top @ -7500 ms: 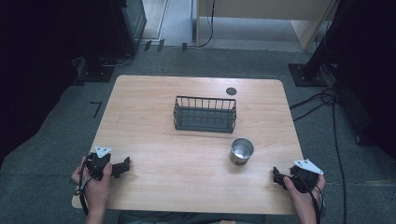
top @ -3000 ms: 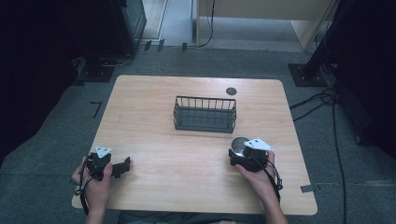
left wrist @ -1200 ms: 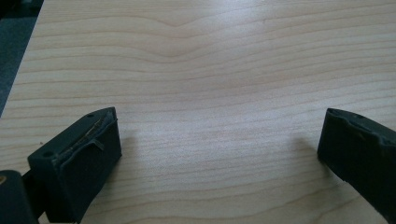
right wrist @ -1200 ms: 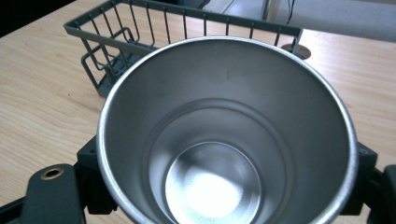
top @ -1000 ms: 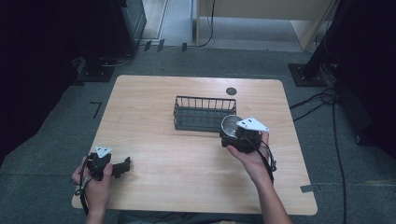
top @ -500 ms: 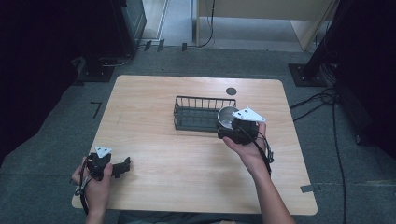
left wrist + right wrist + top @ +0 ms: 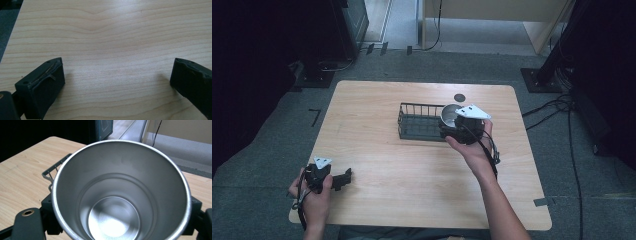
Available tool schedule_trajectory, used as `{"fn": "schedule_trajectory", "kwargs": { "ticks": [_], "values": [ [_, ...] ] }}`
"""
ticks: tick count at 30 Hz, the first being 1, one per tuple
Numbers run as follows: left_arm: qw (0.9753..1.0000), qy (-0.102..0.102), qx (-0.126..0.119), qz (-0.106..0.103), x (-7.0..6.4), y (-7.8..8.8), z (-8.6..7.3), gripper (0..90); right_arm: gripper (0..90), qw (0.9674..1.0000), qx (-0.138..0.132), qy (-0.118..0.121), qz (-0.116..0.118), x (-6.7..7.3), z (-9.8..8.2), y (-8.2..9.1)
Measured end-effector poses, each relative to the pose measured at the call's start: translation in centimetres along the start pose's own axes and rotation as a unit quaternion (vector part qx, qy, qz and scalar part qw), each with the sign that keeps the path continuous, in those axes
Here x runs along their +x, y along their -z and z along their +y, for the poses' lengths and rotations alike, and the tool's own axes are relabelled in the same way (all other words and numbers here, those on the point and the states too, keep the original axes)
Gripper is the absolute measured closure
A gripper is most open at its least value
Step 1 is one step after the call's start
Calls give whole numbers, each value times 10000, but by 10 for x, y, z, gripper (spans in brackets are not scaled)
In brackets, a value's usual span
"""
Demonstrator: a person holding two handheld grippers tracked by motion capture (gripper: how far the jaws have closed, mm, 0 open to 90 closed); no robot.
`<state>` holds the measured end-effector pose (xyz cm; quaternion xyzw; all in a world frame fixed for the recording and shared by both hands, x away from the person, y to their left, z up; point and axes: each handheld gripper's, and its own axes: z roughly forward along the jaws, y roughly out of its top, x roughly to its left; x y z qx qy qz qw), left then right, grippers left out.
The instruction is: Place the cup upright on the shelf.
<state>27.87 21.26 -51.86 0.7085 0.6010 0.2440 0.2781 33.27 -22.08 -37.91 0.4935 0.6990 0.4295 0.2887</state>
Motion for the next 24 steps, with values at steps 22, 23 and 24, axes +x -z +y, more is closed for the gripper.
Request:
{"fn": "schedule_trajectory", "kwargs": {
  "ticks": [22,23,24],
  "values": [
    [10000,-3,3,-1,0,0,0,0,177,9998,149,-91,-104,-4,20,-41],
    [10000,-4,4,-1,0,0,0,0,176,9997,175,-88,-124,-4,20,-45],
    [10000,-4,3,-1,0,0,0,0,176,9997,195,-80,-135,-4,19,-47]
  ]
}}
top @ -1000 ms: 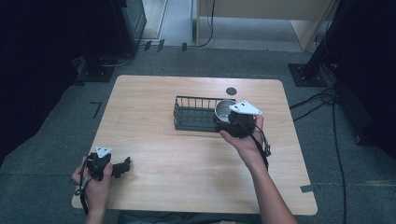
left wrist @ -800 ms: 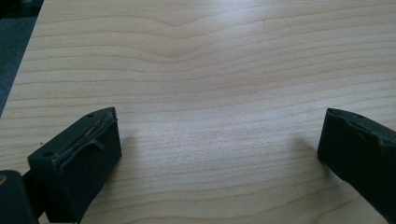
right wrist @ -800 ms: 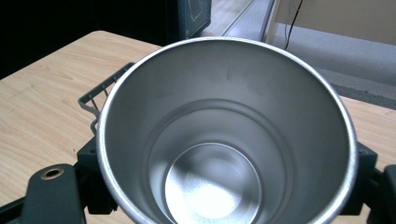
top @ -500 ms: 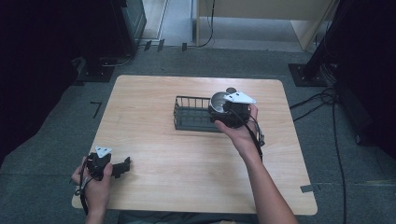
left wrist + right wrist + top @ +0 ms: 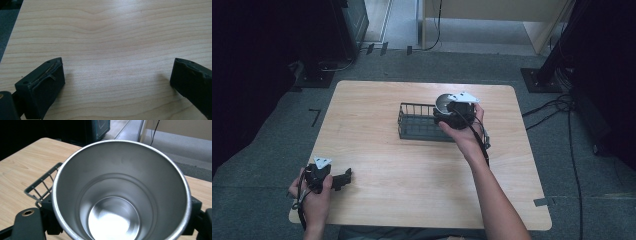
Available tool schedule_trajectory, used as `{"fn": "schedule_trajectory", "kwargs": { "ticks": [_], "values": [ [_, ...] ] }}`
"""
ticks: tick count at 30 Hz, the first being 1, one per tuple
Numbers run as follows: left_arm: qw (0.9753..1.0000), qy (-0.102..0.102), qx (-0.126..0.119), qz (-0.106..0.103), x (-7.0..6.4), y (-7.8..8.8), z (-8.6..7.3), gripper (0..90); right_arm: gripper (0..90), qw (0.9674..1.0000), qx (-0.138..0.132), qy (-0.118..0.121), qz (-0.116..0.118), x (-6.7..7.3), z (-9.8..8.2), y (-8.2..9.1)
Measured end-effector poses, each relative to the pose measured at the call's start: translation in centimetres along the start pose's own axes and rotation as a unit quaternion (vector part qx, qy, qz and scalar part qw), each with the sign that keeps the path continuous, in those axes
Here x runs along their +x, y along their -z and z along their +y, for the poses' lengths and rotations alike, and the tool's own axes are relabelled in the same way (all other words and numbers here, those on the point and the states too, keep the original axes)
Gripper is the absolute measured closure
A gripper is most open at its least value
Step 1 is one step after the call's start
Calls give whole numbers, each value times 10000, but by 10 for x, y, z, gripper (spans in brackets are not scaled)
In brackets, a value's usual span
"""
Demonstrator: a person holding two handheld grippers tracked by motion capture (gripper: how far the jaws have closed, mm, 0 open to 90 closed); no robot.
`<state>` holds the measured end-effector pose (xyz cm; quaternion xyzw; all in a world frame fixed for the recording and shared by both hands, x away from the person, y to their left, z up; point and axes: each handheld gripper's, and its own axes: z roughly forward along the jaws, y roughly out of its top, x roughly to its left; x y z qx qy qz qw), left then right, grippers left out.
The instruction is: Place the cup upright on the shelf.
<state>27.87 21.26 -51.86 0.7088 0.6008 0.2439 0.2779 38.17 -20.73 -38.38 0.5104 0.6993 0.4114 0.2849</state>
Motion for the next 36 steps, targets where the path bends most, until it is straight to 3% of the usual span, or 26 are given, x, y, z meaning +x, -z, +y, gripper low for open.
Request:
{"fn": "schedule_trajectory", "kwargs": {
  "ticks": [19,36],
  "values": [
    [10000,-2,3,0,0,0,0,0,177,9996,194,-56,-186,-7,-7,-31],
    [10000,-2,2,0,0,0,0,0,177,9986,498,-76,-150,-5,-23,-52]
  ]
}}
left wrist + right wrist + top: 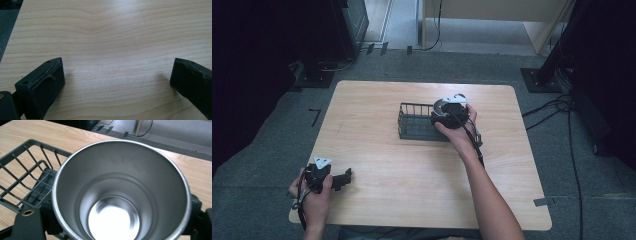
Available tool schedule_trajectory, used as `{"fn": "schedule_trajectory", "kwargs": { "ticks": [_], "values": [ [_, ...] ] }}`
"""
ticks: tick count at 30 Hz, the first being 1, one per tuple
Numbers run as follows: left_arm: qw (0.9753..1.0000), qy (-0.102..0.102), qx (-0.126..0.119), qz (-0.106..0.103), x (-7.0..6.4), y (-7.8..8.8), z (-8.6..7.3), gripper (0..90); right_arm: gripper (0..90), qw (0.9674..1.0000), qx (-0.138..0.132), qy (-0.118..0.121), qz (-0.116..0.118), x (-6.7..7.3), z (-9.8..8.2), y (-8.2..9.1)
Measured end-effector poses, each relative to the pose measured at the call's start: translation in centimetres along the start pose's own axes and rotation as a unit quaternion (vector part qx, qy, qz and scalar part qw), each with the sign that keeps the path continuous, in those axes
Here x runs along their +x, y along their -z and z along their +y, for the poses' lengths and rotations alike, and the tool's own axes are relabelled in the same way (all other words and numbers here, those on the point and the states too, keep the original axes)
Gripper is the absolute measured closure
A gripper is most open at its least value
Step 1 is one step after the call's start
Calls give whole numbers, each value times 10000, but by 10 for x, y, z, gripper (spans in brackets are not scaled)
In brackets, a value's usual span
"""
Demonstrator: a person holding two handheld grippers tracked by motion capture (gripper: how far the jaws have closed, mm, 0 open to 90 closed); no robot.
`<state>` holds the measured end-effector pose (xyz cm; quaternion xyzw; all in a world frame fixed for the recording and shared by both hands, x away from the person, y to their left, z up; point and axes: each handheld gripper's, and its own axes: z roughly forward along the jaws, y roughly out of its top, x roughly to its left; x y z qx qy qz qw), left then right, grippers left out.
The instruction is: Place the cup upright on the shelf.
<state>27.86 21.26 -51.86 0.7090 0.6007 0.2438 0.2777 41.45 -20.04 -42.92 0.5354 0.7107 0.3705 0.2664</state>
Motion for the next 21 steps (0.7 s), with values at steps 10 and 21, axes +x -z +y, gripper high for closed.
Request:
{"fn": "schedule_trajectory", "kwargs": {
  "ticks": [10,21],
  "values": [
    [10000,1,-1,0,0,0,0,0,176,9999,150,34,26,2,-6,-6],
    [10000,0,0,0,0,0,0,0,176,9997,255,53,36,1,-7,-8]
  ]
}}
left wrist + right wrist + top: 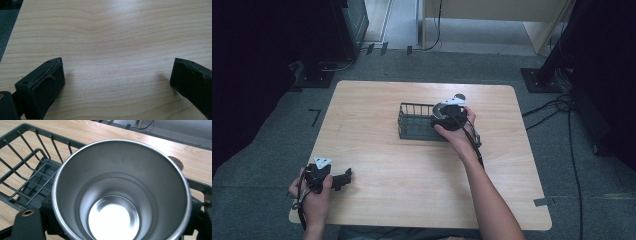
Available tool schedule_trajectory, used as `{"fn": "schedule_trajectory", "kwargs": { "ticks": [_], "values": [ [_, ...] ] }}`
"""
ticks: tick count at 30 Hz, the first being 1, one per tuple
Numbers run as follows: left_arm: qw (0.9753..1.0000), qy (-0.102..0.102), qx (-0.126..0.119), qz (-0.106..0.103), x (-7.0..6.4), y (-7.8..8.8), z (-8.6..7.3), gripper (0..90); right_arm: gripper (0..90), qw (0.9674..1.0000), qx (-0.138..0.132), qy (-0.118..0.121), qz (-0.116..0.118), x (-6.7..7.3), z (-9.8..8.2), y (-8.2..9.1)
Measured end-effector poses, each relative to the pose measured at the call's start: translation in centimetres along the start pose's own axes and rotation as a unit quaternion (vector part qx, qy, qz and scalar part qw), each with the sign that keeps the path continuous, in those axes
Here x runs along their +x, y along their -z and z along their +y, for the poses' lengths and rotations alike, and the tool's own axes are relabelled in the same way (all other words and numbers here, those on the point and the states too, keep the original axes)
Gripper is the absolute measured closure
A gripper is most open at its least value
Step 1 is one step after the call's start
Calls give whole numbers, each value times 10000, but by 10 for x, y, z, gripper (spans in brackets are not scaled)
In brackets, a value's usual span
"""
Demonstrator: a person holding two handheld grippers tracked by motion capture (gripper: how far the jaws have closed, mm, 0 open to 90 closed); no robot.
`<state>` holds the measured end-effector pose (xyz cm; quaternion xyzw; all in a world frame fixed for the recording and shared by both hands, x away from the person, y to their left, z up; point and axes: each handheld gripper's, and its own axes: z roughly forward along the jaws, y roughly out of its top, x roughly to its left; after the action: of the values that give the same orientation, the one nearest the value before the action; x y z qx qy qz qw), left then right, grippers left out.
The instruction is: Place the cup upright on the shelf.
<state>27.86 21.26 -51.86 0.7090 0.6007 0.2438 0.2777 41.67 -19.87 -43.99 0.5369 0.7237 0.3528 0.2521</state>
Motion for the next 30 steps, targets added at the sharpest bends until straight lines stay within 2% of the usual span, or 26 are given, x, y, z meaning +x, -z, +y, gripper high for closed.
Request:
{"fn": "schedule_trajectory", "kwargs": {
  "ticks": [8,12,17,30],
  "values": [
    [10000,-1,0,0,0,0,0,0,172,10000,14,-34,69,-2,0,0],
    [10000,2,-2,0,0,0,0,0,105,9999,-48,-44,76,-3,1,2],
    [10000,2,-1,0,0,0,0,0,33,9998,-108,-35,153,-4,3,10],
    [10000,0,0,1,0,0,0,0,14,9989,-423,-61,198,-13,5,42]
  ]
}}
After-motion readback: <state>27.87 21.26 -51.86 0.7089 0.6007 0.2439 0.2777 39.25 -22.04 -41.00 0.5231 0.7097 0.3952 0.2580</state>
